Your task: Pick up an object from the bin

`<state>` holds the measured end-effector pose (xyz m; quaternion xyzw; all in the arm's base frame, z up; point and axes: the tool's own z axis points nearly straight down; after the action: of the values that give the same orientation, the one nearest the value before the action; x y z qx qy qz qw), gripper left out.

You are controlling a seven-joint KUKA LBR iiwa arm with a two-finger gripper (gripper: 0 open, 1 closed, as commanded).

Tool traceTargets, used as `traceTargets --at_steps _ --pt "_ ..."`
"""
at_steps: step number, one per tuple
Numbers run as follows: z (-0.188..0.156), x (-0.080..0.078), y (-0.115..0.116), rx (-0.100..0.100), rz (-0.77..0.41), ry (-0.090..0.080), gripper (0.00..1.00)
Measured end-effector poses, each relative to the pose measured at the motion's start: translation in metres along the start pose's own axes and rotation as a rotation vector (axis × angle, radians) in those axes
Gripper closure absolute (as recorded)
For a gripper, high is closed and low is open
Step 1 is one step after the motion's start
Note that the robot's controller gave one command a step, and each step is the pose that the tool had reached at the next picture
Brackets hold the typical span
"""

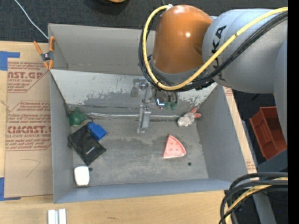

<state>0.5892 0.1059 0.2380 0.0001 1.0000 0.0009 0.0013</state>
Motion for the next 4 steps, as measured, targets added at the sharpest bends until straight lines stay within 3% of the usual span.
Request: traceTargets --at_steps 1,2,3,4 --pt "0.061 0.016 -0.063 0.003 -0.024 0.011 0.00" --pt "0.040 0.032 -0.084 0.000 -0.019 -0.002 0.00" --pt "0.061 0.027 -0.130 0.003 -0.122 0.010 0.00" --pt "0.047 0.078 -0.142 0.000 -0.083 -0.003 0.00"
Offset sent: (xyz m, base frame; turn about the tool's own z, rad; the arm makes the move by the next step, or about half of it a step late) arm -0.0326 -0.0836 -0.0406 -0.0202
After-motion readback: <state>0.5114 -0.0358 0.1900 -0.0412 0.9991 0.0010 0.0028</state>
